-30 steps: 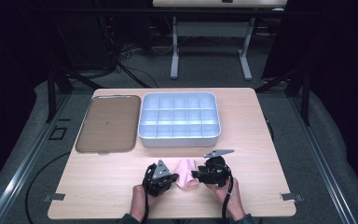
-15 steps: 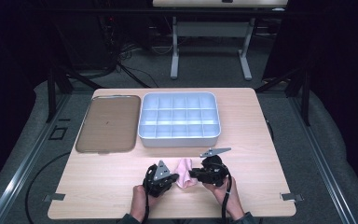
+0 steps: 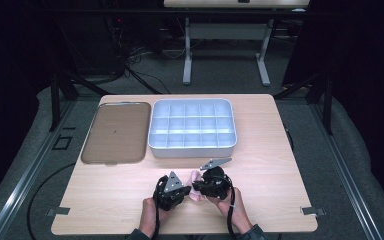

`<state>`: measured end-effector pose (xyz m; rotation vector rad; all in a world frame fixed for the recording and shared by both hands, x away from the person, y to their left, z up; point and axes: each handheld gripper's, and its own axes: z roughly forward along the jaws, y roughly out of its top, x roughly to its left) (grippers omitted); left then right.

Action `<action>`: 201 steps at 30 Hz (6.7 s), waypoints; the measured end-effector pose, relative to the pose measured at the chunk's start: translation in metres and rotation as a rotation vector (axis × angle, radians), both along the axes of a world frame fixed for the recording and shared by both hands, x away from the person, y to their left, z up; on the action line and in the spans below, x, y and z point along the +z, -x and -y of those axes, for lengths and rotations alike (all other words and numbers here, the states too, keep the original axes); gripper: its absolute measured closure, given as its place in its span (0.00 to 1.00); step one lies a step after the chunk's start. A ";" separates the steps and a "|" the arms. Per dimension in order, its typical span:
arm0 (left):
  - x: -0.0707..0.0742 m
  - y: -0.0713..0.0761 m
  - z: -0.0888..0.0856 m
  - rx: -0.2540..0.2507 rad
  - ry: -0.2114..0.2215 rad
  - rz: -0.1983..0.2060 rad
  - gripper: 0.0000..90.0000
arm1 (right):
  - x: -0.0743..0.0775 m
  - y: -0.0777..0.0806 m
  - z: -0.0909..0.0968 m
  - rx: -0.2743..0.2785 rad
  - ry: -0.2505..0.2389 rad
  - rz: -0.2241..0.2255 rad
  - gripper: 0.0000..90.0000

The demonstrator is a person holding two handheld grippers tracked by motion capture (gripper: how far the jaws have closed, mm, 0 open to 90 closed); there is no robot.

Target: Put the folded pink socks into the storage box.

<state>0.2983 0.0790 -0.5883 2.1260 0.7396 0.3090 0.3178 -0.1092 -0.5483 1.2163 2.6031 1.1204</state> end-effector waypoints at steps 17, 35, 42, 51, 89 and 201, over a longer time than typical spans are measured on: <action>0.018 -0.005 -0.030 0.069 0.081 -0.009 0.97 | -0.011 0.004 -0.012 0.015 0.063 0.044 0.94; 0.023 -0.041 0.015 -0.040 -0.012 -0.040 1.00 | -0.018 0.011 -0.012 -0.023 0.020 0.077 0.94; 0.020 -0.042 0.015 -0.038 -0.032 -0.045 1.00 | -0.011 0.017 -0.008 0.006 0.016 0.080 0.89; 0.018 -0.041 0.014 -0.031 -0.026 -0.035 1.00 | -0.012 0.030 -0.015 0.035 0.091 0.105 0.94; 0.015 -0.041 0.008 -0.006 0.036 -0.047 0.98 | -0.018 -0.008 -0.007 -0.086 0.061 -0.017 0.51; -0.003 -0.001 -0.070 0.283 -0.083 -0.022 0.17 | 0.018 -0.001 0.036 -0.052 -0.017 0.100 0.83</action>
